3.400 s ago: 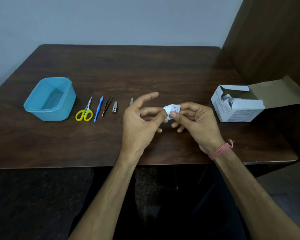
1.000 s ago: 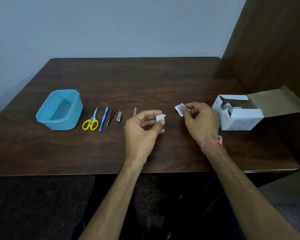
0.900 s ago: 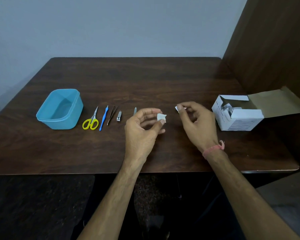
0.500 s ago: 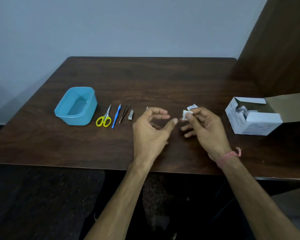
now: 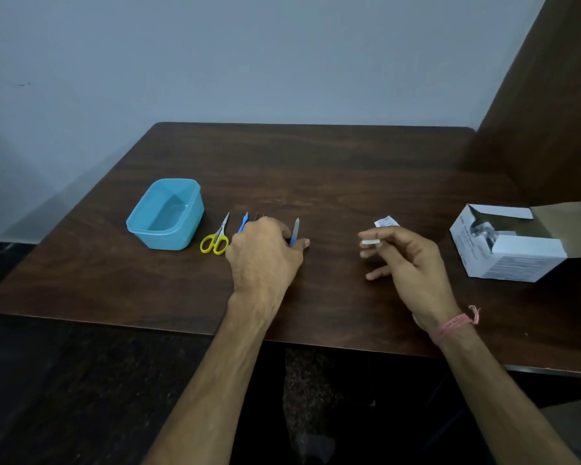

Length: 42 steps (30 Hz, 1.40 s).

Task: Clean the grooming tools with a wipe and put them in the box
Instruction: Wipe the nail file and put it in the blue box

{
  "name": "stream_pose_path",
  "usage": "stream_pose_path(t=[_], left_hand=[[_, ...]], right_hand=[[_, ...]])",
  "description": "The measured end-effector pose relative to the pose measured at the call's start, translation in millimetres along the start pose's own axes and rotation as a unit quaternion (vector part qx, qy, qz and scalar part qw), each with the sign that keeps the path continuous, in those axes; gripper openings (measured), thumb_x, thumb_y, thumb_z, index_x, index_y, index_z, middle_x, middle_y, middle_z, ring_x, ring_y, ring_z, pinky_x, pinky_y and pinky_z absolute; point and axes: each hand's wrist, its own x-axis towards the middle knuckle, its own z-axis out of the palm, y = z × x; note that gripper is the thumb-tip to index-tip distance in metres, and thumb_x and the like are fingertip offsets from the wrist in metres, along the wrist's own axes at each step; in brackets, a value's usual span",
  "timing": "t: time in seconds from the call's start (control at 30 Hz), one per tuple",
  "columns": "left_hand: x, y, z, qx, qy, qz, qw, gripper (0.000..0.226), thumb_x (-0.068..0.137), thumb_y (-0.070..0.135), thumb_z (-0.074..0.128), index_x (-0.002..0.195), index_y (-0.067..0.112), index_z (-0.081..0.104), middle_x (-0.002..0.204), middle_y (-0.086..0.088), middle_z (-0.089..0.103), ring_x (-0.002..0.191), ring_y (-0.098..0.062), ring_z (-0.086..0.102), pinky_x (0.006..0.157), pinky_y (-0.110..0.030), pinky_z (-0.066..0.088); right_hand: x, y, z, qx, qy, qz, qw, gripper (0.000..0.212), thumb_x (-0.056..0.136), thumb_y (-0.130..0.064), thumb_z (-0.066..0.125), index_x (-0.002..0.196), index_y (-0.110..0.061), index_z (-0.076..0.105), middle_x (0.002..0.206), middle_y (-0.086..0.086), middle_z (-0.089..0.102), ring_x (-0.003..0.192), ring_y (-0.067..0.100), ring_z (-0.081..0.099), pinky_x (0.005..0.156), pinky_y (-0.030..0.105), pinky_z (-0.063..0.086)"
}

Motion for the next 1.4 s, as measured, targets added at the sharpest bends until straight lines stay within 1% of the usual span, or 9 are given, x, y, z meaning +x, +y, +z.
stream_pose_path(t=[0.23, 0.4, 0.47, 0.53, 0.6, 0.73, 0.87, 1.1, 1.4], left_hand=[[1, 8, -2, -0.041, 0.001, 0.001, 0.999, 0.008, 0.093, 0.043, 0.086, 0.091, 0.035, 0.085, 0.086, 0.015, 0.076, 0.092, -0.012, 0.075, 0.062, -0.026, 0.047], [-19, 10, 6, -0.138, 0.025, 0.066, 0.988, 0.007, 0.095, 0.045, 0.084, 0.094, 0.040, 0.081, 0.108, 0.021, 0.063, 0.086, -0.003, 0.065, 0.063, -0.029, 0.049], [-28, 20, 9, -0.329, 0.005, 0.059, 0.943, 0.005, 0.102, 0.041, 0.078, 0.102, 0.036, 0.077, 0.118, 0.020, 0.069, 0.087, -0.002, 0.071, 0.070, -0.037, 0.064], [-37, 31, 10, -0.506, -0.093, 0.015, 0.857, 0.009, 0.109, 0.033, 0.072, 0.113, 0.024, 0.071, 0.114, 0.006, 0.080, 0.084, 0.000, 0.071, 0.066, -0.039, 0.068], [-45, 32, 15, -0.556, -0.154, 0.005, 0.817, 0.012, 0.112, 0.025, 0.068, 0.121, 0.016, 0.065, 0.101, -0.003, 0.084, 0.083, -0.005, 0.069, 0.059, -0.035, 0.066], [-55, 21, 30, -0.469, -0.155, 0.069, 0.867, 0.028, 0.113, 0.021, 0.065, 0.140, 0.027, 0.064, 0.092, 0.004, 0.083, 0.081, -0.010, 0.075, 0.062, -0.033, 0.067], [-56, 21, 31, -0.465, -0.150, 0.073, 0.870, 0.022, 0.113, 0.022, 0.064, 0.120, 0.039, 0.076, 0.090, 0.006, 0.082, 0.073, -0.007, 0.071, 0.060, -0.033, 0.066], [-56, 21, 30, -0.443, -0.177, 0.089, 0.874, 0.022, 0.113, 0.025, 0.064, 0.122, 0.033, 0.083, 0.083, 0.006, 0.082, 0.062, -0.004, 0.068, 0.060, -0.030, 0.064], [-54, 16, 34, -0.448, -0.184, 0.095, 0.870, 0.023, 0.115, 0.029, 0.063, 0.123, 0.032, 0.084, 0.083, 0.004, 0.080, 0.062, -0.006, 0.064, 0.060, -0.035, 0.065]], right_hand=[[-1, -2, 3, -0.002, 0.017, 0.001, 1.000, 0.013, 0.107, -0.011, 0.071, 0.107, -0.017, 0.082, 0.099, 0.008, 0.081, 0.092, 0.025, 0.081, 0.065, 0.033, 0.065], [-2, -3, 3, 0.004, 0.012, -0.006, 1.000, 0.025, 0.104, -0.004, 0.074, 0.125, -0.018, 0.076, 0.100, 0.011, 0.082, 0.093, 0.023, 0.083, 0.065, 0.031, 0.066], [-2, -3, 3, 0.009, 0.027, -0.009, 1.000, 0.025, 0.104, -0.003, 0.074, 0.124, -0.017, 0.077, 0.100, 0.010, 0.083, 0.096, 0.022, 0.083, 0.065, 0.030, 0.066], [-2, -4, 2, 0.024, 0.048, -0.009, 0.999, 0.018, 0.104, -0.004, 0.074, 0.116, -0.016, 0.080, 0.104, 0.008, 0.083, 0.097, 0.024, 0.084, 0.065, 0.030, 0.066], [-3, -4, 2, 0.039, 0.067, -0.007, 0.997, 0.014, 0.104, -0.004, 0.074, 0.111, -0.014, 0.081, 0.107, 0.009, 0.083, 0.096, 0.026, 0.084, 0.064, 0.030, 0.066], [-6, -5, 0, 0.033, 0.092, -0.034, 0.995, 0.013, 0.106, -0.006, 0.072, 0.110, -0.016, 0.079, 0.112, 0.009, 0.081, 0.090, 0.025, 0.082, 0.062, 0.032, 0.065], [-5, -11, -6, -0.052, 0.133, -0.092, 0.986, 0.015, 0.104, -0.008, 0.075, 0.112, -0.018, 0.083, 0.111, 0.000, 0.080, 0.084, 0.019, 0.077, 0.062, 0.035, 0.065], [-3, 3, -4, -0.339, 0.123, -0.289, 0.887, 0.020, 0.103, -0.007, 0.076, 0.119, -0.016, 0.086, 0.113, -0.006, 0.083, 0.087, 0.011, 0.079, 0.075, 0.039, 0.067], [-3, 5, -3, -0.370, 0.087, -0.280, 0.882, 0.020, 0.104, -0.012, 0.075, 0.118, -0.019, 0.086, 0.110, -0.008, 0.080, 0.086, 0.012, 0.076, 0.071, 0.041, 0.064]])
